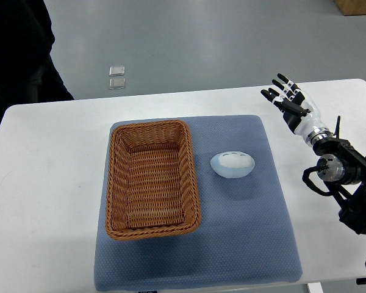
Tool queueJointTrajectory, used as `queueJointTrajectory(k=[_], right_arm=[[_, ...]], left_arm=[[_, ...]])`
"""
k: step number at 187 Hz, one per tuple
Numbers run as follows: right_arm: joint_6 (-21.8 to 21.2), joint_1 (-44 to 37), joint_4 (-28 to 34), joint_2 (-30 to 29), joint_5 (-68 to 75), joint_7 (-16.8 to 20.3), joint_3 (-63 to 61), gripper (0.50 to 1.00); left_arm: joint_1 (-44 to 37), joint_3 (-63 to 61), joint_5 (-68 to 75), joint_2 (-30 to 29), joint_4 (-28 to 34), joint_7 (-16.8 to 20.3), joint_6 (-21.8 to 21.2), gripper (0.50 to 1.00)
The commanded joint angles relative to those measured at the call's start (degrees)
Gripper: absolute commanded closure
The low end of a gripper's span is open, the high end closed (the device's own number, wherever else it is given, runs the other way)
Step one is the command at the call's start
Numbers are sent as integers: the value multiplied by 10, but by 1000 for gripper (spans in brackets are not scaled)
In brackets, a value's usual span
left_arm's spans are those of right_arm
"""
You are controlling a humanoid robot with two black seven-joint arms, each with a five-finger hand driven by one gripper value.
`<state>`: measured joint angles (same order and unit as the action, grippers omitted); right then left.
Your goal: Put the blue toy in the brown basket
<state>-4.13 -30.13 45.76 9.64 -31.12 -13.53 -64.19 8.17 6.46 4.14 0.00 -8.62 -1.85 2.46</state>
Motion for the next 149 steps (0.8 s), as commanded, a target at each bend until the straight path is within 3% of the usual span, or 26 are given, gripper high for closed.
queueJointTrajectory(k=[1,118,149], right_arm=[[0,-2,0,2,-1,0,0,587],[-8,-5,6,13,-77,0,17,587],[-28,-20,8,28,-96,0,45,587]], left_arm=[[0,0,0,0,0,0,0,500],[0,2,-2,0,0,0,0,500],[0,2,-2,0,1,0,0,500]])
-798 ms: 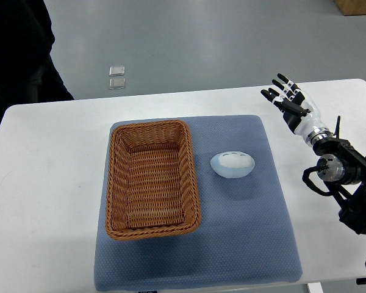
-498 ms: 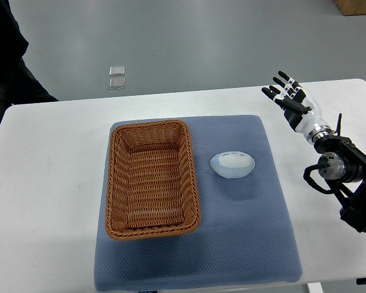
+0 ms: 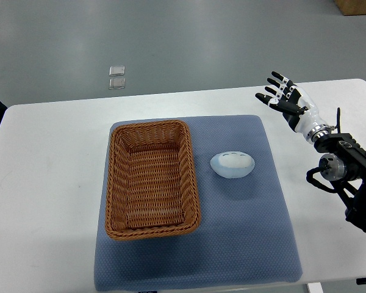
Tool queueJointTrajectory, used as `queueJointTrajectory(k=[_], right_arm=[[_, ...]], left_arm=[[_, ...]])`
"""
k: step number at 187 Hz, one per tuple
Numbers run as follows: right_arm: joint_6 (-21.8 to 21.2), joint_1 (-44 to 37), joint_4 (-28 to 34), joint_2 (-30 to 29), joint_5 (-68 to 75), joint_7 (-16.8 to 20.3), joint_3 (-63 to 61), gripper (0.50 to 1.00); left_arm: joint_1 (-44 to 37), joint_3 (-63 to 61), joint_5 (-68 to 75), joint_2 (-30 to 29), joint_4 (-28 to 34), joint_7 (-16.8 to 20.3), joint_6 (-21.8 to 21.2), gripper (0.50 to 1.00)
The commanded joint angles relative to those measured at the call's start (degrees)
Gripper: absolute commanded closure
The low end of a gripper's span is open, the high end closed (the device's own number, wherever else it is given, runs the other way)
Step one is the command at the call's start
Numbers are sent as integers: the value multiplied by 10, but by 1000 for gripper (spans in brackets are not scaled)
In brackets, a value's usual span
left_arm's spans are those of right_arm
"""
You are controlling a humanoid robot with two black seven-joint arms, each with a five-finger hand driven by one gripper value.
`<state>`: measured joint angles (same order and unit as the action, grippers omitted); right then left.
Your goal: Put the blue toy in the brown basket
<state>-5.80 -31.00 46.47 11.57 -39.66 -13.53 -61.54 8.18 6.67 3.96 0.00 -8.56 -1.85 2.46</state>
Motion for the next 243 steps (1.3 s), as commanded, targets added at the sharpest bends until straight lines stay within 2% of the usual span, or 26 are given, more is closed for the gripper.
queueJointTrajectory(k=[1,45,92,162,197,243], right_arm=[[-11,-12,1,8,-10,0,19,587],[-37,-44,9,54,-33,-4,71,587],[-71,-99,30,120,-97,-33,169,587],[-139,-166,150,230,-206,-85,319,591],[-162,-174,199,254,-250,-100,359,593],[-152,-173,214,243,-336,-121,409,599]], left_arm=[[0,0,0,0,0,0,0,500],[0,1,0,0,0,0,0,500],[0,1,0,0,0,0,0,500],[0,1,0,0,0,0,0,500],[0,0,0,0,0,0,0,500],[0,-1,0,0,0,0,0,500]])
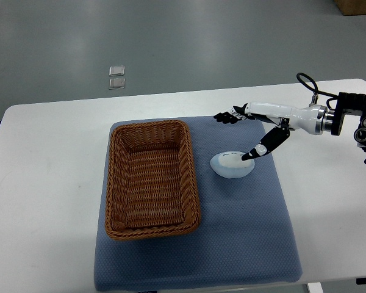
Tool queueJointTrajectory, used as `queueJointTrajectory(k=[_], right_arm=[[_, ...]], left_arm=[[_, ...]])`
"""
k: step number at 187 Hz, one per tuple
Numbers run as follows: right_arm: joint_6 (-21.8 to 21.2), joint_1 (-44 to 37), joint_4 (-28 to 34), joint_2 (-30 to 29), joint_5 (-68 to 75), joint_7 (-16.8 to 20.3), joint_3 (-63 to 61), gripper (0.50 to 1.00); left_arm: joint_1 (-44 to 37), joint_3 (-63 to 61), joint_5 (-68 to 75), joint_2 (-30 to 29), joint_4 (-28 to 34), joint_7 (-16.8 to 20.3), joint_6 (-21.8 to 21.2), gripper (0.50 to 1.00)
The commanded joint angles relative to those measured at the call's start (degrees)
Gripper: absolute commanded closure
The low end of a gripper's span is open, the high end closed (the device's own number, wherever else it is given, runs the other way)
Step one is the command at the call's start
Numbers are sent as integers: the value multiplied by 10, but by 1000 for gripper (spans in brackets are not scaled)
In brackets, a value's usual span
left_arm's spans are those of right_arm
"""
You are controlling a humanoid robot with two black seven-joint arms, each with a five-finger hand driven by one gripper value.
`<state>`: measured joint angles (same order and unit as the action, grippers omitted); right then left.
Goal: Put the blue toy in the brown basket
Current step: 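Reach the right hand forward and down over the pale blue plush toy, then close the right hand's fingers around the plush toy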
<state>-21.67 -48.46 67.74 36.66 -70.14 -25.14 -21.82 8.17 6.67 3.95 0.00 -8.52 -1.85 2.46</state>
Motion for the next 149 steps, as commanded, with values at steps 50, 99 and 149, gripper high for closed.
queueJointTrajectory(k=[50,99,149], right_arm=[[76,4,-20,-37,-94,-1,35,626],[119,12,-36,-42,-150,2,54,652],[156,22,-69,-67,-204,11,70,709]], left_arm=[[1,-1,0,0,0,-1,0,500],[1,-1,1,0,-1,0,0,500],[1,-1,1,0,0,0,0,500]])
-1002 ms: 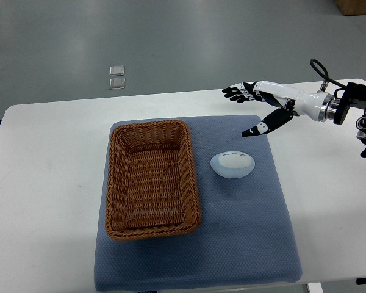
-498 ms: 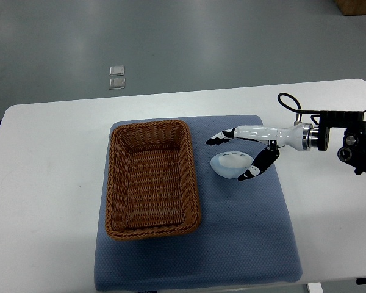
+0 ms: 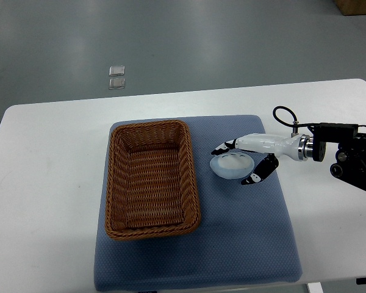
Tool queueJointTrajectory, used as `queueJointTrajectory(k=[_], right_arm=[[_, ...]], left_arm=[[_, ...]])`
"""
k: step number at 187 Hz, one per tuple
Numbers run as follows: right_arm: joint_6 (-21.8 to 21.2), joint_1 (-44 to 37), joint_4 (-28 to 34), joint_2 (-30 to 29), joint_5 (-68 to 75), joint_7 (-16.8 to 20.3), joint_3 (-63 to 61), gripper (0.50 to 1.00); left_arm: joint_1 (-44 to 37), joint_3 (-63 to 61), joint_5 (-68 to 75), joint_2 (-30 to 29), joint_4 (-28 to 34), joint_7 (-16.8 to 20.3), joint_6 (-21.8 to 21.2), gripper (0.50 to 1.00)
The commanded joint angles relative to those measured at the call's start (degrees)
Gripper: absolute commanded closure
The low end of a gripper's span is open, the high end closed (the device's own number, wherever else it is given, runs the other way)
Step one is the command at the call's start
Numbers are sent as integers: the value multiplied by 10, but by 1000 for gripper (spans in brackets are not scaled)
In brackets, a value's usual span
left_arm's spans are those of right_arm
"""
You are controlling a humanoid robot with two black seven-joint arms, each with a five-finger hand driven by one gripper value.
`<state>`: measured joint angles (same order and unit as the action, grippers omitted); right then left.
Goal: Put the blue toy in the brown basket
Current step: 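Close the right hand's fingers around the plush toy, then lift the toy with the right hand and carry it over the basket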
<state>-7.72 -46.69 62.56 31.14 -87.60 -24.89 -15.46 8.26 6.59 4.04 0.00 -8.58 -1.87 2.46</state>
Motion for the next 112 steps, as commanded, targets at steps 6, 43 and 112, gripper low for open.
queueJointTrajectory(k=[6,43,112], right_arm=[[22,5,-19,-15,-33,13,8,726],[32,1,-28,-20,-33,25,5,930],[57,-38,-19,-13,23,25,-13,1000]], left_arm=[[0,0,0,0,1,0,0,500],[0,0,0,0,1,-1,0,500],[0,0,-1,0,1,0,0,500]])
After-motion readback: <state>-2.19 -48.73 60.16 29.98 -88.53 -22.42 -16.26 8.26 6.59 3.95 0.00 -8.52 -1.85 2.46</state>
